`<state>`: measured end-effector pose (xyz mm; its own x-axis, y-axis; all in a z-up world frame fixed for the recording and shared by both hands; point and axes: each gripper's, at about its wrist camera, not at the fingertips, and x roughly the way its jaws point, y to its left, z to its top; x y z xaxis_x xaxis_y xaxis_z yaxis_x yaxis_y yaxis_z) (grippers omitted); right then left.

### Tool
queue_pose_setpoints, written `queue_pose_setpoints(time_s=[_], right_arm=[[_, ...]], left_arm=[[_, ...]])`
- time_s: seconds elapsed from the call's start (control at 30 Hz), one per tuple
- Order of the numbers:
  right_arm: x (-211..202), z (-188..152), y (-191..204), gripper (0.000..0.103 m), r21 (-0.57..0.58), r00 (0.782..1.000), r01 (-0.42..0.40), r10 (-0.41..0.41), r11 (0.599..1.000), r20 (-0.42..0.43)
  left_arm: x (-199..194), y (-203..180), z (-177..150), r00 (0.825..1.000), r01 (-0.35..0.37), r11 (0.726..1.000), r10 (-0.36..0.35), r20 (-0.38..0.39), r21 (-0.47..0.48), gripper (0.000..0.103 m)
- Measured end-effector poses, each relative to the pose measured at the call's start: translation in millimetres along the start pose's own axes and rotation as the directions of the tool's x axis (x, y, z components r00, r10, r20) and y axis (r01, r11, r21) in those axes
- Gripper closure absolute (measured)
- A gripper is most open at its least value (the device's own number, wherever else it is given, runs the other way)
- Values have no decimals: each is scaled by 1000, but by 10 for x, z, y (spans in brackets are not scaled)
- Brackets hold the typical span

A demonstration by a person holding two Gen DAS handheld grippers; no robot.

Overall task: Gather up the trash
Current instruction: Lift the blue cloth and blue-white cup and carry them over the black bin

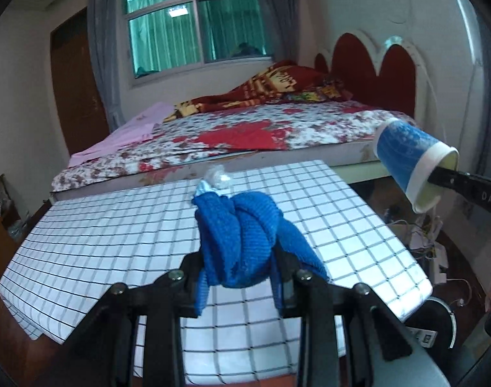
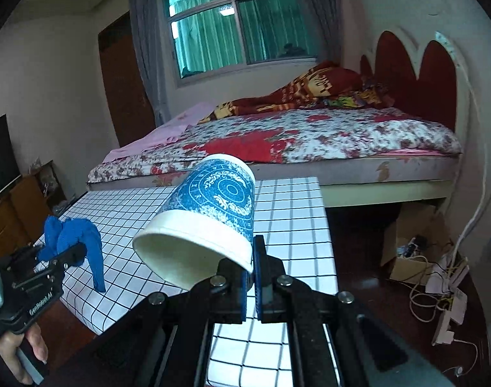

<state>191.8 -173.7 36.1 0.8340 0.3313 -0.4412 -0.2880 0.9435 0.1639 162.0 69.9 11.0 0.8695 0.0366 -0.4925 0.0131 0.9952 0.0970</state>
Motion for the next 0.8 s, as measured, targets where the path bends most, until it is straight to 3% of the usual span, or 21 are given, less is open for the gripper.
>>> queue_pose_setpoints(time_s=[0.4,0.8], right_arm=[[-530,-303,-339,100,58,995,96,-97,994,21],[-1163,-503,-854,100,122,965,249,-256,961,48]], left_arm=[[-212,-617,-90,990,135,989,-137,35,62,71],[-350,-1310,-52,957,274,954,-283,63,119,71]])
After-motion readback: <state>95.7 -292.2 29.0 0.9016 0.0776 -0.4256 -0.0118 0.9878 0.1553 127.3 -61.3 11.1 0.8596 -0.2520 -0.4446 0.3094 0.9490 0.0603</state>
